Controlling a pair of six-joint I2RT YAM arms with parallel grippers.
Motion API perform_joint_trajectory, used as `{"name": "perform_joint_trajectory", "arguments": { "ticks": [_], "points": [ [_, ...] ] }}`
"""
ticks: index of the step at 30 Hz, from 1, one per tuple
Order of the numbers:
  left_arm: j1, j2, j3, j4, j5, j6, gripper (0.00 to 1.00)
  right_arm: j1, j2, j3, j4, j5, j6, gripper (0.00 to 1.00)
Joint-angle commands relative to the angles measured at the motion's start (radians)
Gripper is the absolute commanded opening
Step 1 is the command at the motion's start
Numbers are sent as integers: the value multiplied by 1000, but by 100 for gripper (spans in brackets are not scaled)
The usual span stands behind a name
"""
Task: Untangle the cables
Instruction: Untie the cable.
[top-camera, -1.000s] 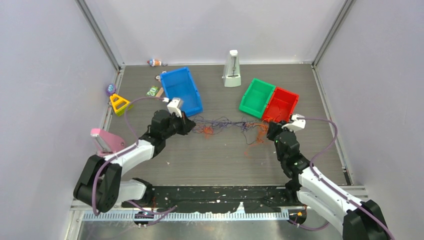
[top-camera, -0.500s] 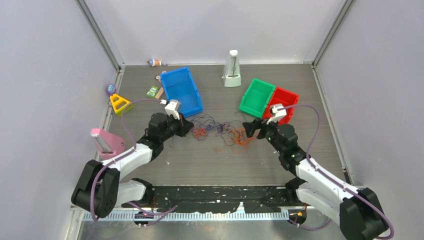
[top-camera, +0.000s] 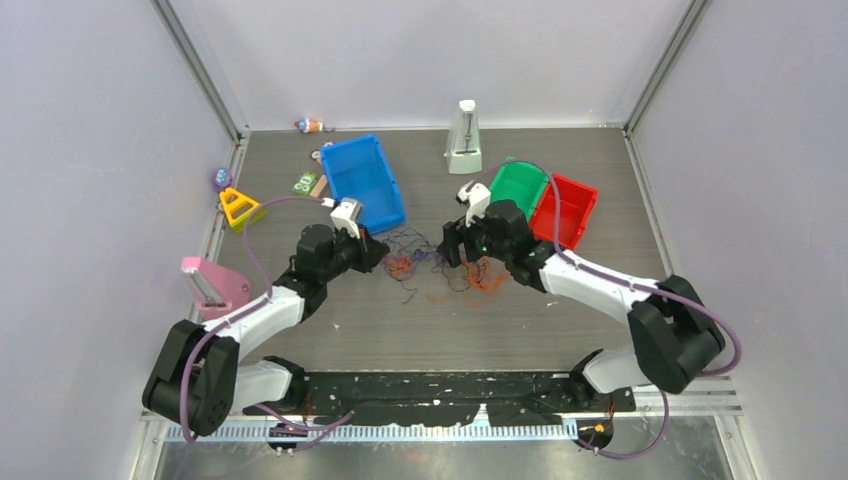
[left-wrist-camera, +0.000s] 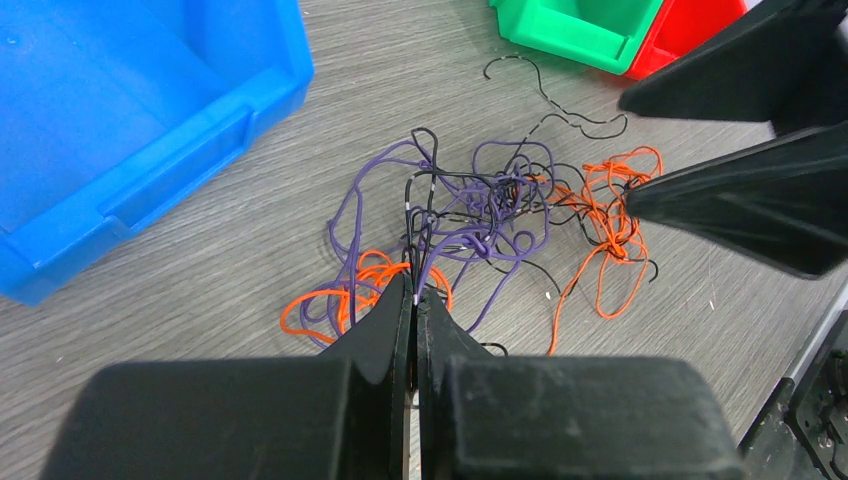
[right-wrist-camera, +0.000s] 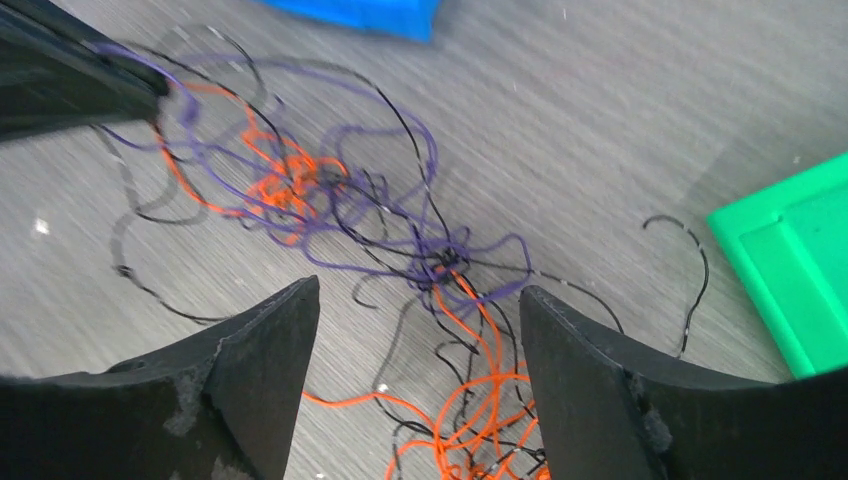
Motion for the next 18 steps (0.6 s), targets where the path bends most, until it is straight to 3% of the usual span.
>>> {"name": "perform_joint_trajectory", "arguments": {
  "ticks": [1, 4, 12, 18],
  "points": [
    [1, -18, 39, 34, 9, 11, 0, 5, 80, 56, -57, 38, -97, 76],
    [1, -11, 44, 27, 15, 11, 0, 15, 135, 82, -67, 17, -135, 68],
    [1, 1, 61, 13, 36, 14, 0, 65, 225, 141, -74, 47, -188, 74],
    [1, -2, 60, 7, 34, 20, 0, 69, 305, 228, -119, 127, -187, 67]
  ]
}}
